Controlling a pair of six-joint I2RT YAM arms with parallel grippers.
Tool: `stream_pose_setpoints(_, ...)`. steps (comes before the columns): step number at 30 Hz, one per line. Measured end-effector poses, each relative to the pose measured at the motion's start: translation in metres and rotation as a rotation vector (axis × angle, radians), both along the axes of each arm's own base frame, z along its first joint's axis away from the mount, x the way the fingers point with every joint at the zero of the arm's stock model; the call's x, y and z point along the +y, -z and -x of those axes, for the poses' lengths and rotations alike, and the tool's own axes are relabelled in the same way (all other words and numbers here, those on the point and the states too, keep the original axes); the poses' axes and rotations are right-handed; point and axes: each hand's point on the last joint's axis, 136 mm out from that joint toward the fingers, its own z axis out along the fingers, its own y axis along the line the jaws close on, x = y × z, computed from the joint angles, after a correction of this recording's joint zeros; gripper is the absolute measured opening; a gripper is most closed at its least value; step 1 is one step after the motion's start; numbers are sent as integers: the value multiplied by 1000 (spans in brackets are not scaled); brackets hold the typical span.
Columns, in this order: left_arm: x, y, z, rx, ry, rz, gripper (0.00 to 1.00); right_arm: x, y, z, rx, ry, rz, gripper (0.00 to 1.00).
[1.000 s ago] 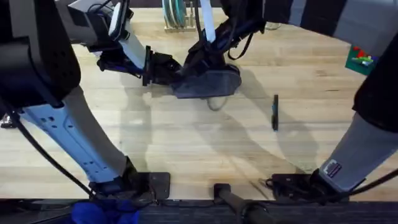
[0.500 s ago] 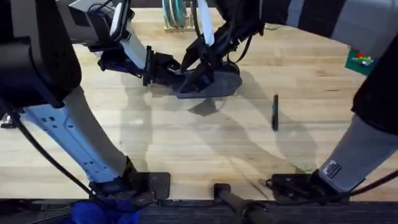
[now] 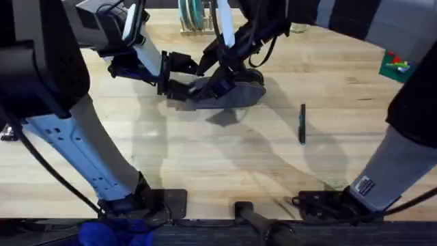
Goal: Unzip the bag, pick up the pens from the table one at a time and place them inside, then zip the bag closed.
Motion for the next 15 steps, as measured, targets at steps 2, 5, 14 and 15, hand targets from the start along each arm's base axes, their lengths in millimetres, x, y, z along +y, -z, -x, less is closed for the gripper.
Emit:
stream_pose_setpoints(2, 0, 0, 0, 4, -1, -2, 669, -1, -1, -2, -3, 3, -1, 996)
stream_pose_setpoints(5, 2, 0, 0, 14, -10, 0, 964, -2, -1, -4, -5, 9, -2, 996)
stream_pose_setpoints(14, 27, -6, -8, 29, -103, 33, 993, -12, -2, -18, -19, 43, -10, 996)
stream_pose_setpoints(15, 30, -6, -9, 28, -113, 35, 994, -12, -2, -19, -25, 46, -14, 996)
